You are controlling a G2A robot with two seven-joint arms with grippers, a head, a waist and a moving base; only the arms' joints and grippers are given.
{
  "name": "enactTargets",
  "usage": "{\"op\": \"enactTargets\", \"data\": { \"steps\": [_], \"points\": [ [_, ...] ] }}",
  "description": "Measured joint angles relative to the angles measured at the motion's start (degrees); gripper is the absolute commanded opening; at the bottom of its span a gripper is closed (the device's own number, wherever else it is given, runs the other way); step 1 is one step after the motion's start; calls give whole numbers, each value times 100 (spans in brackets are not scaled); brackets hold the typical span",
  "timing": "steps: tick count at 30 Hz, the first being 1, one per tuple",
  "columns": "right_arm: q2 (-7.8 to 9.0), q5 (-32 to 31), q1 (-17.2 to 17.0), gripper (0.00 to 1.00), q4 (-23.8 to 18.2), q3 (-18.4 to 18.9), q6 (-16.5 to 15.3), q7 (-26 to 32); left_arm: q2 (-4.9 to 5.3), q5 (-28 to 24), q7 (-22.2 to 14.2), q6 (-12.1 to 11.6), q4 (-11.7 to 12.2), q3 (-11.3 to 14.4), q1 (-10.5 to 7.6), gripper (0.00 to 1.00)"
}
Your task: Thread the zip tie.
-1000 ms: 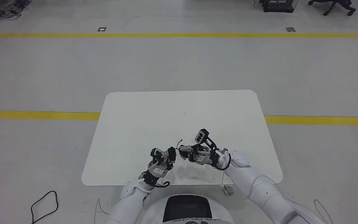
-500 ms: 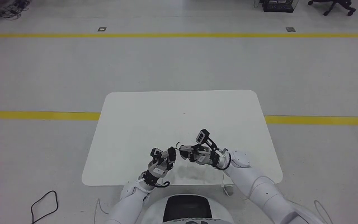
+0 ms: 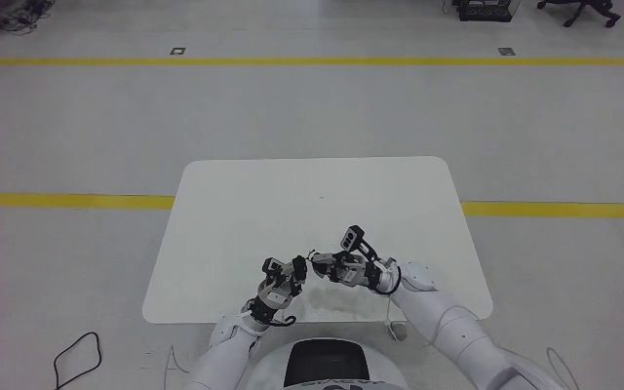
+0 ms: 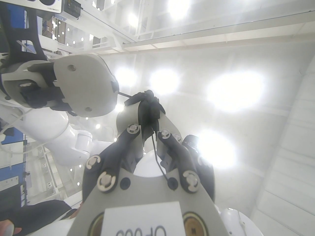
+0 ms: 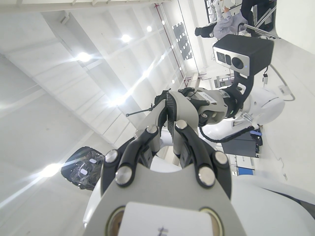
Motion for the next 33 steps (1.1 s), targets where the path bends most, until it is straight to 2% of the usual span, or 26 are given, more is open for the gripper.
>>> {"op": "enactTargets", "data": {
  "steps": [33],
  "points": [
    [-131,-84,78,0,333,43,70,48,0,0,0,0,0,0,0,0]
  ]
}}
